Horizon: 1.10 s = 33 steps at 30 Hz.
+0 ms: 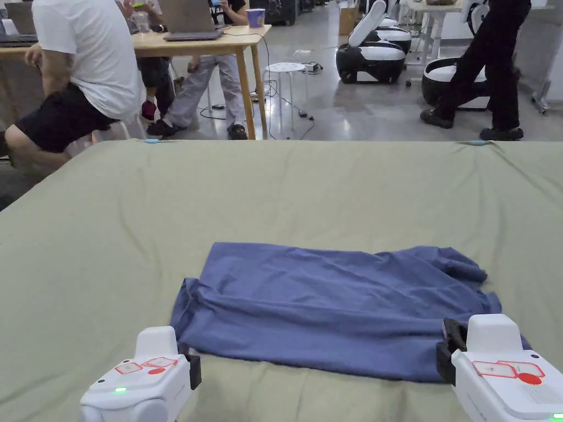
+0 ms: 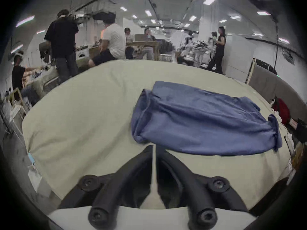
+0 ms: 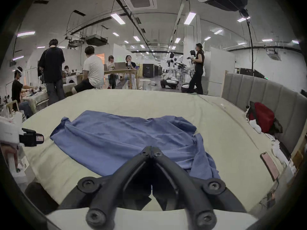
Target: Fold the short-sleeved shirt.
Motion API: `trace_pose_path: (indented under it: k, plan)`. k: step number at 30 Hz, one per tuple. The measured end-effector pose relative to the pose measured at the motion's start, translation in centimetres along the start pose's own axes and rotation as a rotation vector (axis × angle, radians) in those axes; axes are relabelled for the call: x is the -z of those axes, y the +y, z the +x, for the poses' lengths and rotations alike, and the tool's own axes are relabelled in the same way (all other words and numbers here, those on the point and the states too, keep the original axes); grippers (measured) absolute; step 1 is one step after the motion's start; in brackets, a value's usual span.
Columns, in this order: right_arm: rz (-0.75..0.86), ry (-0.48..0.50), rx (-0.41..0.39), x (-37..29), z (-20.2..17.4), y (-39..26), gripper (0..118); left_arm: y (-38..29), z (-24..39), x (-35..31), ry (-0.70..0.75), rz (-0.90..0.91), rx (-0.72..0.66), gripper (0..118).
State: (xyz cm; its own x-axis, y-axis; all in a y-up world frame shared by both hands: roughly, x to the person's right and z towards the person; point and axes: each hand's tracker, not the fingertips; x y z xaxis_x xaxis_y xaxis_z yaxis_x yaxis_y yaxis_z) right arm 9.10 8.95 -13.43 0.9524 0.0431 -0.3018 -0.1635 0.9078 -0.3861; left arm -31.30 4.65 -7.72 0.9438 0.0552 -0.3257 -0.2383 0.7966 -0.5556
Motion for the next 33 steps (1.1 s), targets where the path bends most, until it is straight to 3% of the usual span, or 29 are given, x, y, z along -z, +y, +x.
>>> trace_pose_path:
  k: [1,2,3,4,7,11,14,15,16,18,20,22,23,24,25,26,27,29,30,32,33]
  plan:
    - [-0.004,0.000,-0.002,0.1,0.0,-0.2,0,0.3,-0.3,0.2,-0.001,-0.003,-0.006,39]
    - [-0.009,0.000,-0.003,0.1,0.0,-0.3,0,0.7,-0.7,0.9,-0.006,-0.016,-0.015,76]
    - [-0.015,0.000,-0.002,0.2,0.2,-0.3,0,1.3,-1.0,1.6,-0.012,-0.032,-0.019,94]
    - [-0.019,0.001,0.000,0.2,0.3,-0.3,0,1.8,-1.0,2.4,-0.001,-0.054,-0.003,101]
    - [-0.023,-0.012,0.000,0.2,1.1,-0.2,0,3.1,-0.8,4.3,0.076,-0.027,0.073,93]
    - [-0.034,-0.040,-0.002,0.2,2.6,0.0,0,4.6,-0.9,7.2,0.068,-0.072,0.038,90]
    - [-0.055,-0.066,-0.001,0.5,4.1,0.2,0,4.4,-0.9,9.8,0.039,-0.191,0.061,71]
    - [-0.067,-0.076,0.003,0.5,4.8,0.3,0,4.1,-0.6,10.7,0.000,-0.246,0.079,72]
    - [-0.088,-0.092,0.006,0.8,5.4,0.4,0,3.8,0.0,10.8,0.049,-0.221,0.149,71]
    - [-0.135,-0.130,0.021,1.5,6.8,0.6,0,4.6,0.1,9.9,0.026,-0.217,0.204,49]
    - [-0.179,-0.165,0.038,2.1,8.5,0.6,0,5.3,0.3,9.1,0.003,-0.205,0.193,5]
    - [-0.215,-0.191,0.065,2.8,10.2,0.6,0,5.7,1.0,7.5,0.003,-0.163,0.225,4]
    - [-0.241,-0.184,0.074,3.2,10.9,0.5,4,5.8,1.4,6.9,0.017,-0.158,0.220,4]
    - [-0.257,-0.170,0.085,3.6,11.5,0.5,19,6.1,1.7,6.3,0.032,-0.126,0.237,4]
    - [-0.261,-0.127,0.103,4.0,11.9,0.3,53,6.3,1.9,5.8,0.028,-0.107,0.239,4]
    - [-0.263,-0.106,0.115,4.4,12.2,0.1,105,6.5,2.0,5.5,0.026,-0.100,0.229,4]
    - [-0.288,-0.097,0.119,4.7,12.3,-0.1,118,6.8,2.0,5.2,0.019,-0.096,0.224,4]
    - [-0.371,-0.083,0.104,6.4,12.4,-0.8,105,7.0,2.4,4.5,0.015,-0.093,0.221,4]
    - [-0.317,-0.077,0.096,6.9,12.7,-1.5,106,7.1,2.5,4.4,0.015,-0.092,0.218,4]
    - [-0.383,-0.089,0.122,8.5,13.1,-2.7,105,6.9,2.4,4.3,0.014,-0.097,0.214,4]
    - [-0.412,-0.089,0.128,9.4,13.4,-3.4,93,6.9,2.4,4.3,0.014,-0.100,0.211,4]
